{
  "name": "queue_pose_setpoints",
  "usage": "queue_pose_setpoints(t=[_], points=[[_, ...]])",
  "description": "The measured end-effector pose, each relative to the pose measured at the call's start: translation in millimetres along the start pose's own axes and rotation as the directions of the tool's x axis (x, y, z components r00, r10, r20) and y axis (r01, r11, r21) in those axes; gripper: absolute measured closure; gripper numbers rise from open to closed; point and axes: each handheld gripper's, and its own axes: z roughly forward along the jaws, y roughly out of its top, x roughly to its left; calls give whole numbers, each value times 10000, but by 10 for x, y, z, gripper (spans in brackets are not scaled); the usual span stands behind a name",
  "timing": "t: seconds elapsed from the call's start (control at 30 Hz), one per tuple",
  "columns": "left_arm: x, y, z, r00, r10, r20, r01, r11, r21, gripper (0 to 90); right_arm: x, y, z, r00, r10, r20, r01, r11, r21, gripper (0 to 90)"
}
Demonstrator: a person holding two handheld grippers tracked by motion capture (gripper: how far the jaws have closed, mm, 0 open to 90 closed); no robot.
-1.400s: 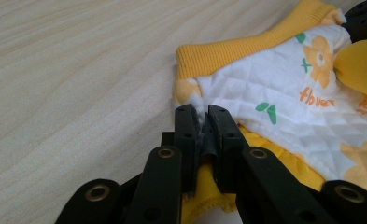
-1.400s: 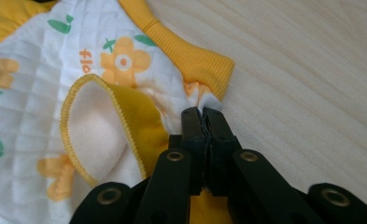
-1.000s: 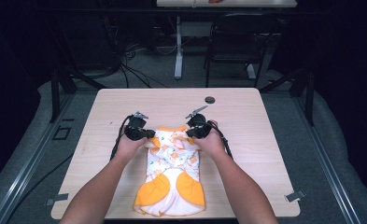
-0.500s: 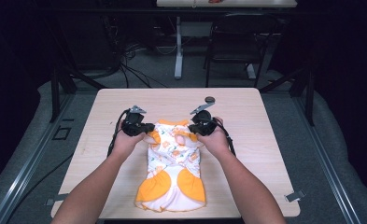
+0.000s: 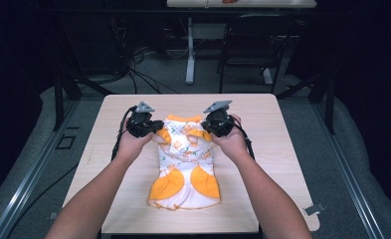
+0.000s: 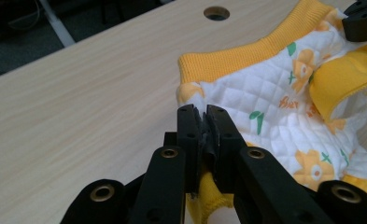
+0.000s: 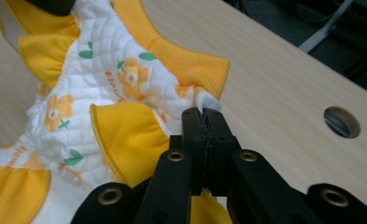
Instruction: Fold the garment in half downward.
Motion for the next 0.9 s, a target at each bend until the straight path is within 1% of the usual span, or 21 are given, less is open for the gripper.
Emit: queue_pose_setpoints(t=[0.07, 0.13, 0.17, 0.2, 0.27, 0.37, 0.43, 0.53, 0.57, 0.67, 0.73, 0.77, 0.8, 0.87, 0.9], points=[[-21, 26, -54, 9999, 125, -4, -125, 9997, -196, 845, 15, 33, -50, 9998, -193, 5, 193, 9997, -174, 884], [-42, 24, -85, 9997, 249, 23, -249, 9995, -190, 845, 47, 45, -85, 9986, -527, 98, 530, 9983, -245, 884], [-59, 6, -101, 9994, 341, 57, -340, 9992, -194, 845, 61, 41, -96, 9982, -591, 88, 593, 9981, -189, 883], [-70, -18, -109, 9992, 386, 115, -383, 9990, -236, 845, 81, 23, -105, 9971, -754, 78, 755, 9970, -160, 883], [-96, -77, -117, 9990, 425, 138, -422, 9988, -251, 845, 112, -20, -117, 9959, -907, 44, 908, 9958, -127, 882], [-129, -149, -130, 9984, 524, 208, -520, 9984, -221, 845, 147, -81, -138, 9944, -1057, -43, 1056, 9944, -106, 882], [-154, -186, -141, 9981, 550, 260, -543, 9982, -256, 845, 176, -130, -148, 9943, -1058, -105, 1056, 9942, -204, 882], [-198, -244, -159, 9977, 593, 322, -584, 9979, -285, 845, 210, -179, -173, 9935, -1122, -190, 1120, 9937, -101, 882], [-213, -264, -165, 9975, 627, 333, -617, 9977, -295, 845, 222, -188, -182, 9928, -1181, -218, 1179, 9930, -99, 882], [-244, -316, -184, 9972, 633, 408, -620, 9976, -311, 844, 246, -211, -208, 9929, -1159, -273, 1155, 9932, -156, 884], [-272, -373, -200, 9967, 644, 497, -630, 9976, -287, 844, 289, -277, -221, 9926, -1122, -464, 1123, 9937, -12, 884], [-272, -373, -200, 9967, 644, 497, -630, 9976, -287, 844, 303, -295, -217, 9925, -1116, -492, 1119, 9937, 31, 883], [-298, -421, -207, 9961, 686, 555, -674, 9975, -225, 844, 319, -316, -225, 9915, -1191, -525, 1200, 9927, 153, 884], [-328, -473, -212, 9960, 655, 603, -643, 9977, -219, 843, 342, -363, -237, 9924, -1050, -636, 1057, 9944, 81, 884], [-328, -473, -212, 9960, 655, 603, -643, 9977, -219, 843, 351, -382, -235, 9924, -1037, -669, 1048, 9944, 127, 884]])
